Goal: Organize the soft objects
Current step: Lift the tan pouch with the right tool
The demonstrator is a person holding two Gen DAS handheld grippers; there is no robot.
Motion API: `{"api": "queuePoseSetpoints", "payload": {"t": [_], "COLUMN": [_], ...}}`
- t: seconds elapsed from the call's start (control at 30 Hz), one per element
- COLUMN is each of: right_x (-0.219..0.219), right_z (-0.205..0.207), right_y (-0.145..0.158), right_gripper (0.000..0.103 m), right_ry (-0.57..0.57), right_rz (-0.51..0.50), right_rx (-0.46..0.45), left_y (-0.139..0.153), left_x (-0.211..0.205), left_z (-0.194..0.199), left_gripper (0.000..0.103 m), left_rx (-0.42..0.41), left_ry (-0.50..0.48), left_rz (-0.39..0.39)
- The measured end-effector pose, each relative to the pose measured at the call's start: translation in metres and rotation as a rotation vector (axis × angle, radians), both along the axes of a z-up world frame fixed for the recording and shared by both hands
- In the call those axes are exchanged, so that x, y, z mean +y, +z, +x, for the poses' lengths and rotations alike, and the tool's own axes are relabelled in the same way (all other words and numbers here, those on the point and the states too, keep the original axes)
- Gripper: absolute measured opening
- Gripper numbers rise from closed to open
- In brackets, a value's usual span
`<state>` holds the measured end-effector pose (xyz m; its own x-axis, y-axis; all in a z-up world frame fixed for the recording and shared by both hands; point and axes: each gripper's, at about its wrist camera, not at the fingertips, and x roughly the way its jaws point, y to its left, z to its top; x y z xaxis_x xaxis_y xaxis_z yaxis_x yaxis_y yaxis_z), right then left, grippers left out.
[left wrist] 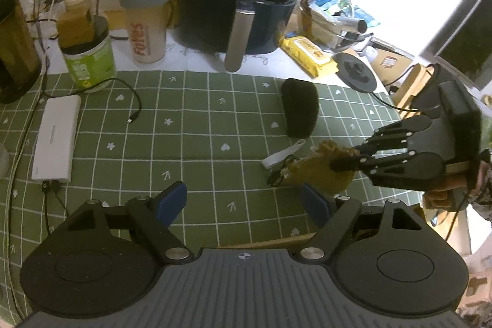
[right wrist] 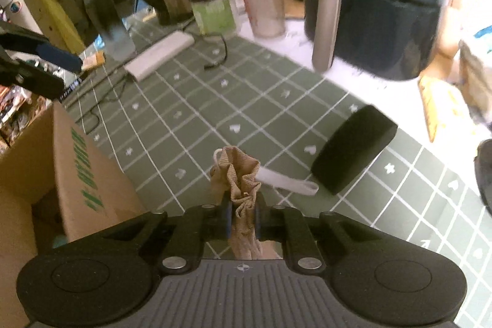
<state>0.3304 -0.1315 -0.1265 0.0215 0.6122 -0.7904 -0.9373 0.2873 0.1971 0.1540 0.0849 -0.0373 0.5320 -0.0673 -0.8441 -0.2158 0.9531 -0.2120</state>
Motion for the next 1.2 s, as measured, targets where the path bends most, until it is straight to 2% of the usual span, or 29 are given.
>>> {"api": "queuePoseSetpoints", "payload": {"t": [0.2,0.43,0.9,1.0,1.2], "right_x": [-0.015,-0.03,-0.051,-0.057,-0.077], "right_z": [-0.004,-0.015,-0.051,-0.051,-0.036], "right_y": [0.03,0.05,0.05,0.047,0.043], "right_gripper": [0.015,0.015,0.015,0.015,0.015], "right_ry": [-0.069,-0.134,-0.164,-0.207,-0.369], "right_rz": [0.059,0.071,-0.007,-0.017,-0.006], "right_rx": [-0.019,-0.08,-0.309,-0.295,-0.17], "left_y": [0.003,0.006,0.0,-0.006,-0.021], "left_x": [-0.002,-0.006,-0.021,-0.025,-0.032], "left_z": [0.008,0.021,0.068,0.08,0.104], "left_gripper": [0.082,0.082,0.082,0.082,0.07], "left_rx": [-0.017,-0.029,0.011,0.024,0.06], "left_ry": [-0.046,-0.131,-0.356,-0.405,-0.488], "left_rz": [0.003,0.0,0.041,0.049,0.064]}}
